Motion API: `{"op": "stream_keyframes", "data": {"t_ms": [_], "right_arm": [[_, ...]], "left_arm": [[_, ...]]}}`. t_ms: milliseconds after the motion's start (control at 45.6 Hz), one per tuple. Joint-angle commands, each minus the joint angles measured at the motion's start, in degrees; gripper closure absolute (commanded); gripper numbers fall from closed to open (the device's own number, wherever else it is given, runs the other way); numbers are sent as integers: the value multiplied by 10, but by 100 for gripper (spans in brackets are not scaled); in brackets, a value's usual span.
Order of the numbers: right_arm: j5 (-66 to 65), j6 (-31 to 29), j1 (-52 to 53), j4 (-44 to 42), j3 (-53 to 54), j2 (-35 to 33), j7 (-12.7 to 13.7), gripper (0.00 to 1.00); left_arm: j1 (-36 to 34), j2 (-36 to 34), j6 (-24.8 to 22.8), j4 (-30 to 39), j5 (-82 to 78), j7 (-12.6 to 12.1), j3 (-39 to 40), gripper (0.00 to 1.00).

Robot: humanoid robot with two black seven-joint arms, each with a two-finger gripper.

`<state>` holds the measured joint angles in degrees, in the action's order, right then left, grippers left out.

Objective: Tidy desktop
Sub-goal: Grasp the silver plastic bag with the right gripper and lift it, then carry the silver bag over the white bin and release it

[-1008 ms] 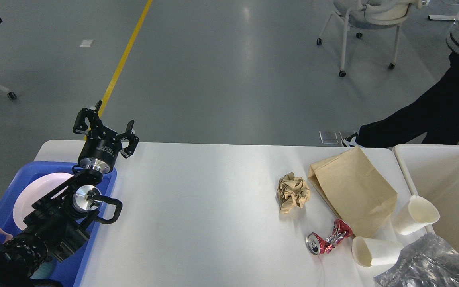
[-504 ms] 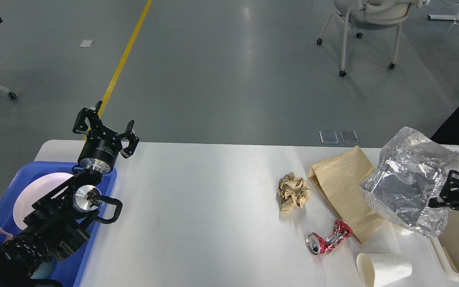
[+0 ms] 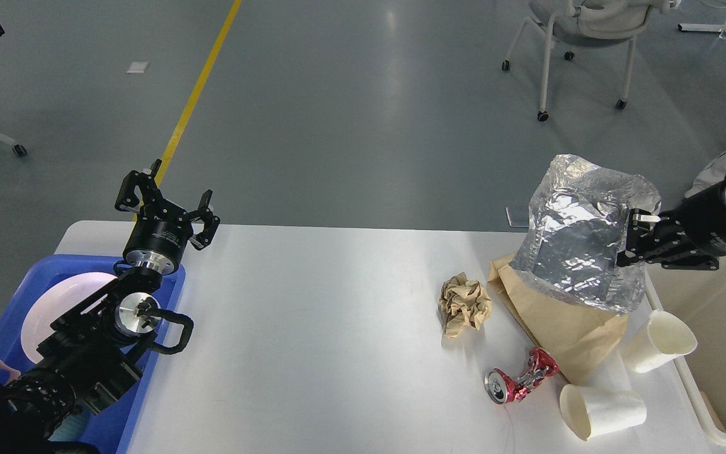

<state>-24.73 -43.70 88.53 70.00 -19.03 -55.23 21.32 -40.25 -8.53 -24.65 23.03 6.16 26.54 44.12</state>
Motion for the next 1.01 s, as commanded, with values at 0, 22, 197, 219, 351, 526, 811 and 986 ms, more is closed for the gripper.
{"op": "stream_keyframes", "data": {"t_ms": [0, 22, 197, 219, 351, 526, 811, 986], "right_arm": [[4, 3, 4, -33, -7, 48, 6, 100], [5, 5, 8, -39, -28, 53, 3, 100], [51, 6, 102, -33, -205, 56, -8, 100], [63, 6, 115, -30, -230, 59, -12, 100], [167, 7, 235, 9, -383, 147, -49, 100], [280, 9, 331, 81, -445, 254, -61, 100], [276, 60, 354, 163, -449, 264, -60, 100], [240, 74, 242, 41, -449, 151, -60, 100]], "left_arm": [[0, 0, 0, 0, 0, 0, 0, 2], [0, 0, 0, 0, 1, -1, 0, 2], [0, 0, 0, 0, 1, 0, 0, 2], [0, 0, 0, 0, 1, 0, 0, 2], [0, 0, 0, 0, 0, 0, 0, 2], [0, 0, 0, 0, 1, 0, 0, 2], [0, 0, 0, 0, 1, 0, 0, 2], [0, 0, 0, 0, 1, 0, 0, 2]]}}
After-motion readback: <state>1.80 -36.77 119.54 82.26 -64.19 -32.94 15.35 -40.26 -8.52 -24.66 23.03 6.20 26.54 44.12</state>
